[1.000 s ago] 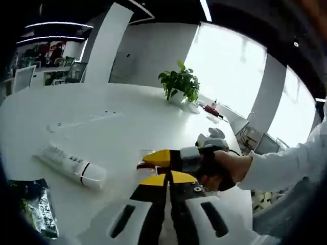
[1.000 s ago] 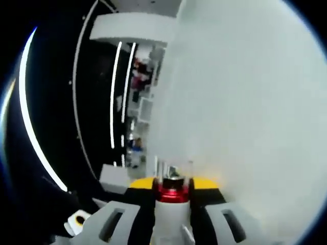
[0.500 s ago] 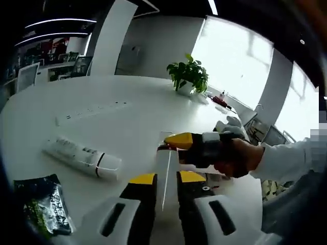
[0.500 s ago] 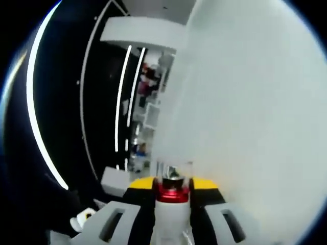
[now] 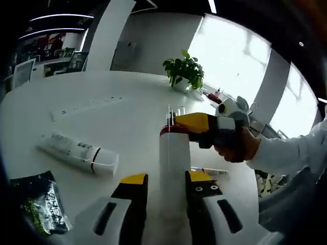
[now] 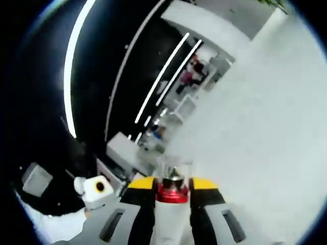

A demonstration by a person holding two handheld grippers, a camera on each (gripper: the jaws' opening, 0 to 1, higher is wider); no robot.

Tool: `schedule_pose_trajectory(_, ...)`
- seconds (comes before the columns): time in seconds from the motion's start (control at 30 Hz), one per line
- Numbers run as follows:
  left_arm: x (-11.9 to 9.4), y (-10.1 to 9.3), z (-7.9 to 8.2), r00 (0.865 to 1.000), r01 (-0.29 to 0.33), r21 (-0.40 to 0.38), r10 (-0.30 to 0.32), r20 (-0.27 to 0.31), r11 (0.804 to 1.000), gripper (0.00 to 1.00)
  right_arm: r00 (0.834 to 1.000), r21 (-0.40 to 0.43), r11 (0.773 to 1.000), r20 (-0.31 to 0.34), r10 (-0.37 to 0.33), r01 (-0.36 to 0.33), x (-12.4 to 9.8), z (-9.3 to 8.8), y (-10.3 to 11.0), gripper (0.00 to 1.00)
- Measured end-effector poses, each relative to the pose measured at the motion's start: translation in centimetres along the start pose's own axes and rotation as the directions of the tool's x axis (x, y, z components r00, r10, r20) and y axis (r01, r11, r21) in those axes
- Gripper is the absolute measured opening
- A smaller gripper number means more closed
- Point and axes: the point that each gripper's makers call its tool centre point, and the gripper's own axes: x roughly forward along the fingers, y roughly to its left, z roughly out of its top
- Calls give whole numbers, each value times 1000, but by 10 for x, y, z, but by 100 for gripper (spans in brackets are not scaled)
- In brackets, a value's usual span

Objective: Arrange the skincare products in the storage area until every visible bottle or jar stands upright without overlapping.

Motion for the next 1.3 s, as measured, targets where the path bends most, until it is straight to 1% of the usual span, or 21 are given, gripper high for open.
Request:
schedule_pose_trajectory(0.13,0,-18,-1,997,72,3,-72,-3,997,30,997,-109,991,-35,75,-78,0,2,12,21)
schedule_pose_trajectory(0.17,0,-24,-1,995,96,21,-96,0,995,32,994,-133,985,-51,100,-106,-2,-3,21,21)
schedule_pose_trajectory(0.23,-1,-18,-1,994,106,31,-106,-10,994,33,990,-163,978,-74,119,-130,-2,-3,21,21)
schedule_pose_trajectory(0.27,-1,-19,0,992,126,71,-125,-16,990,34,988,-176,974,-86,132,-145,-1,-3,23,21)
schedule_pose_trajectory(0.3,-2,-22,-2,991,134,78,-132,-24,988,34,984,-190,968,-96,149,-165,-3,-5,27,21)
schedule_pose_trajectory(0.37,-2,-23,-3,988,154,94,-150,-41,984,34,974,-236,948,-125,189,-214,-5,-9,34,21)
schedule_pose_trajectory(0.5,-3,-24,-1,984,177,114,-173,-49,978,36,960,-289,921,-178,218,-263,-4,-14,47,21)
schedule_pose_trajectory(0.53,-3,-19,2,982,186,129,-181,-45,974,36,953,-307,909,-194,231,-283,-4,-15,50,21)
schedule_pose_trajectory(0.6,-3,-17,3,979,203,147,-198,-48,968,37,938,-345,878,-224,266,-331,-7,-22,62,21)
schedule_pose_trajectory(0.63,-3,-20,4,974,227,168,-222,-47,959,36,927,-365,858,-247,284,-360,-8,-26,69,21)
schedule_pose_trajectory(0.67,-4,-22,4,971,240,179,-235,-47,954,36,920,-380,846,-264,289,-374,-9,-28,72,21)
schedule_pose_trajectory(0.73,-6,-29,6,964,266,236,-265,-37,935,35,900,-408,811,-304,311,-418,-11,-35,81,21)
schedule_pose_trajectory(0.77,-8,-34,5,957,287,272,-287,-43,919,35,887,-417,792,-327,327,-446,-13,-39,86,21)
schedule_pose_trajectory(0.83,-8,-37,0,953,303,255,-297,-63,918,35,866,-413,772,-352,354,-483,-18,-46,95,21)
schedule_pose_trajectory(0.87,-9,-39,-1,949,316,260,-309,-68,913,35,864,-412,770,-355,357,-487,-19,-47,95,21)
schedule_pose_trajectory(0.9,-10,-43,-2,941,337,279,-331,-69,899,34,855,-407,762,-360,372,-503,-21,-49,96,21)
schedule_pose_trajectory(0.97,-11,-47,-5,933,359,280,-351,-80,891,31,850,-416,750,-363,382,-514,-23,-49,96,21)
schedule_pose_trajectory(1.03,-12,-51,-7,928,370,314,-362,-88,874,30,838,-437,721,-372,400,-538,-26,-52,101,21)
schedule_pose_trajectory(1.13,-12,-51,-8,930,366,316,-353,-100,875,29,835,-448,711,-378,399,-542,-29,-54,104,21)
schedule_pose_trajectory(1.2,-11,-50,-8,935,353,315,-338,-103,881,28,837,-460,705,-379,395,-540,-30,-54,104,22)
schedule_pose_trajectory(1.3,-8,-48,-6,949,314,329,-300,-94,890,28,842,-470,704,-377,385,-532,-30,-53,104,22)
